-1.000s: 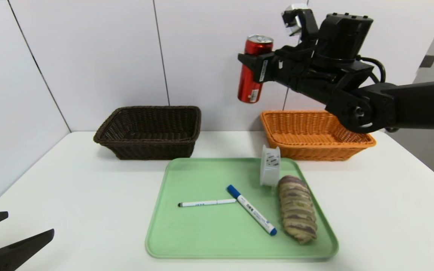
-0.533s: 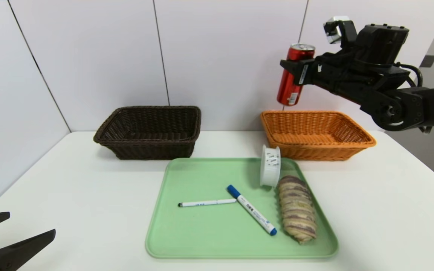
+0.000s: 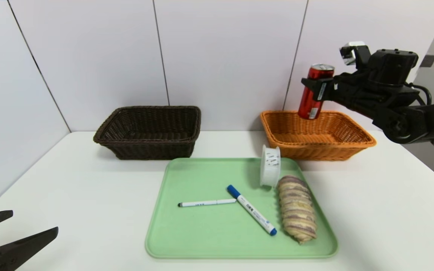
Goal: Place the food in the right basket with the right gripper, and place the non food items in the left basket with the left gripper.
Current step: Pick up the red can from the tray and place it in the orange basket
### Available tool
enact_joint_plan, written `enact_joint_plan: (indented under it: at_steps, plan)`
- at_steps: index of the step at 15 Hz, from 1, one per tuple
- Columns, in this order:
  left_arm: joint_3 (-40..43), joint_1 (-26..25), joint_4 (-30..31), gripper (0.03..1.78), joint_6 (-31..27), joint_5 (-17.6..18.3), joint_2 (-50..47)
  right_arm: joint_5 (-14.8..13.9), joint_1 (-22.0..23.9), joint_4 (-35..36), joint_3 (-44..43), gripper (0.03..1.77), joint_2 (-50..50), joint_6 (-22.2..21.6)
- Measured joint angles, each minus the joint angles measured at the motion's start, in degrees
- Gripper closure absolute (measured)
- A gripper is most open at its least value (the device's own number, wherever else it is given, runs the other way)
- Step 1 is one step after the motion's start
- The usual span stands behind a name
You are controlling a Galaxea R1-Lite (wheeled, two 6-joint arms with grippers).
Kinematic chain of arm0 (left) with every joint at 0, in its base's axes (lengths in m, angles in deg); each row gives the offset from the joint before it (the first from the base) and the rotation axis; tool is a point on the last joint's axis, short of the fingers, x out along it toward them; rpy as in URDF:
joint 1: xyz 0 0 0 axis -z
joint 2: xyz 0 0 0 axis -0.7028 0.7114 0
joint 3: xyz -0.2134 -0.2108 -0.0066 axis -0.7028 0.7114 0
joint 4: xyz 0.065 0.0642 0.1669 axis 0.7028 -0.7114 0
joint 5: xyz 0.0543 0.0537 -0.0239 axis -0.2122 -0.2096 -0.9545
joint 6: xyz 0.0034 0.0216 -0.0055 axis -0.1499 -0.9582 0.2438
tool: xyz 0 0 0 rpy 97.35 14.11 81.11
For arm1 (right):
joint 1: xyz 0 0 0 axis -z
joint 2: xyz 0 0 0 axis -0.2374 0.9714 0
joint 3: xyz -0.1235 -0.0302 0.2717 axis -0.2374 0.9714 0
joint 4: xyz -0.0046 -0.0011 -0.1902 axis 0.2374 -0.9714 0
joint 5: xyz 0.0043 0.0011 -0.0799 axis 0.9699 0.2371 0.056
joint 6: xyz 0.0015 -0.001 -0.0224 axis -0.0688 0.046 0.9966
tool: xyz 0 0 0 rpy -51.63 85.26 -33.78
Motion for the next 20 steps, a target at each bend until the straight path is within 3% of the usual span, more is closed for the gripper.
enact_joint_plan:
  at_steps: [4, 8, 20]
  plan:
    - [-0.1, 0.0, 0.0, 0.12, 0.0, -0.1, 0.3, 1.2, 0.9, 0.5, 4.2, 0.86, 0.7, -0.9]
    - [0.1, 0.0, -0.3, 0.12, 0.0, -0.1, 0.5, 1.2, 1.4, 7.1, 7.7, 0.86, 2.2, -1.0]
    - [0.3, 0.0, -0.5, 0.12, 0.0, 0.0, 0.5, 1.2, 2.0, 11.8, 9.6, 0.86, 7.3, -0.9]
